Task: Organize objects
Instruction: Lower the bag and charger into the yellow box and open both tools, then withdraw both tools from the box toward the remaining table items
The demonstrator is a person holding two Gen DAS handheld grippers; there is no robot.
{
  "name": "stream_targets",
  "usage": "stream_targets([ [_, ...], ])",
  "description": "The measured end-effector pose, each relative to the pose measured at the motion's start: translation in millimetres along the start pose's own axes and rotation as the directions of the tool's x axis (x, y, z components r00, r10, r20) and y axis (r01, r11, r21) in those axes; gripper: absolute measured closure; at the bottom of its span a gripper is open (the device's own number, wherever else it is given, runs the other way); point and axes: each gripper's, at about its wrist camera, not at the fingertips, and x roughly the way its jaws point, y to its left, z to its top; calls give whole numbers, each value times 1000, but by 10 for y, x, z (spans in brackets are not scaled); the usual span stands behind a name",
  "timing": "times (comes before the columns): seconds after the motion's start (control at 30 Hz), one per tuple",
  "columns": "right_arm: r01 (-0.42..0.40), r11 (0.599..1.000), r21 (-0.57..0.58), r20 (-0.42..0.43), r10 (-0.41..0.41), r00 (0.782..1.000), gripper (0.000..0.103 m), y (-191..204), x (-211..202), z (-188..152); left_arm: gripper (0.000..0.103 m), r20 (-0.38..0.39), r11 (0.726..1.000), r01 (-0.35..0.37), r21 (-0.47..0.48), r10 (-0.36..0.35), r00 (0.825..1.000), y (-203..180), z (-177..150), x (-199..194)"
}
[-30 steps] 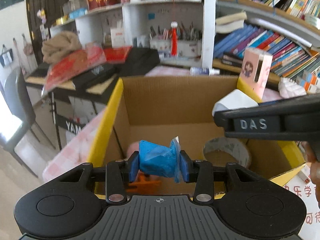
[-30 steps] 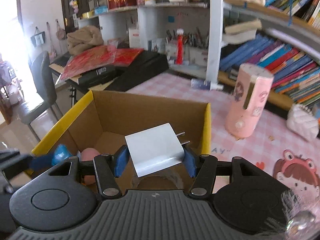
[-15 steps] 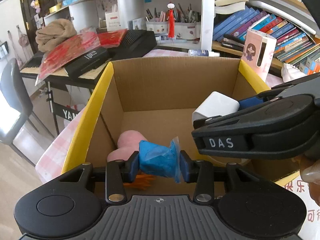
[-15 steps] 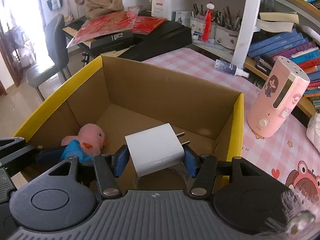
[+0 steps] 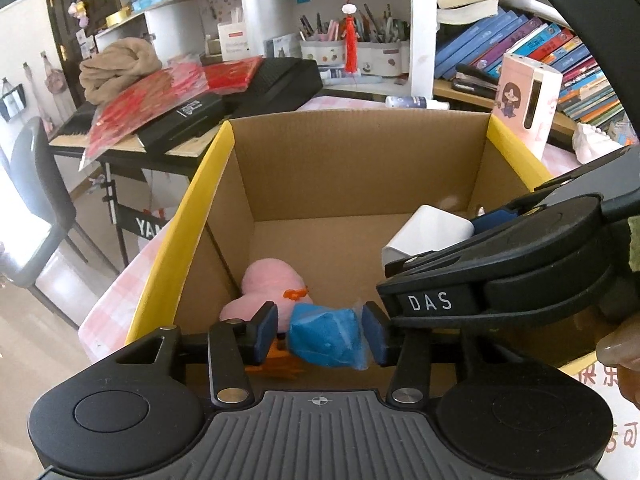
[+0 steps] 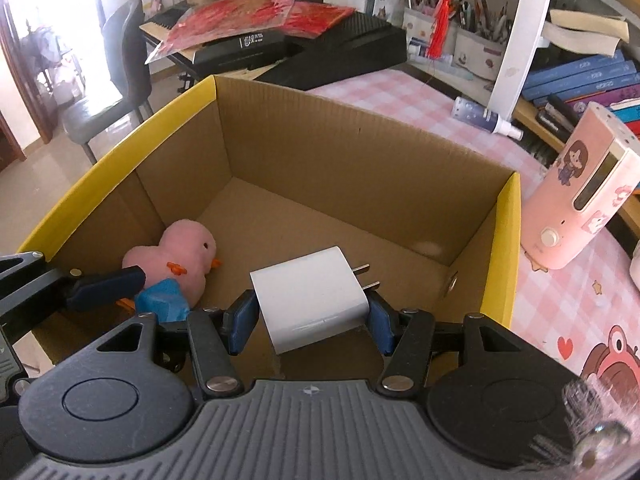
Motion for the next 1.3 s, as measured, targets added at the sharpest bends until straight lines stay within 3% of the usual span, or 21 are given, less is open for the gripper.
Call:
stream_targets([
  [0.07, -8, 1000, 9, 5, 8, 1000, 48, -10, -2, -3, 42, 12, 1000, -5, -3, 5, 1000, 11, -8, -11],
  [0.17, -16, 1000, 19, 22, 16, 1000, 49, -22, -19, -12, 37, 39, 1000, 4, -13, -4, 999, 14, -24, -60],
  [0.33, -9, 999, 32, 41, 8, 999, 49, -14, -71, -17, 30, 72, 1000, 5, -16, -4, 997, 11, -41, -164],
  [0.53, -23, 997, 76, 148, 11, 989, 43, 38, -370, -91, 29, 151, 999, -8, -36, 13, 988, 88, -106, -380],
  [0.77, 30, 992, 123, 298, -65, 952, 43, 120, -915, -329, 23, 225, 995, 18, -100, 5, 974, 268, -185, -735],
  [0.97, 109, 975, 196, 375, -177, 910, 43, 162, -1297, -627, 21, 267, 993, 39, -108, -9, 964, 361, -305, -994],
  [1.13, 214, 950, 228, 410, -293, 864, 35, 267, -1528, -952, 17, 273, 995, 53, -80, -29, 961, 390, -491, -1150],
  [1.3, 264, 926, 269, 367, -352, 861, 33, 388, -1603, -1309, 16, 251, 996, 67, -52, -52, 967, 391, -704, -1252],
])
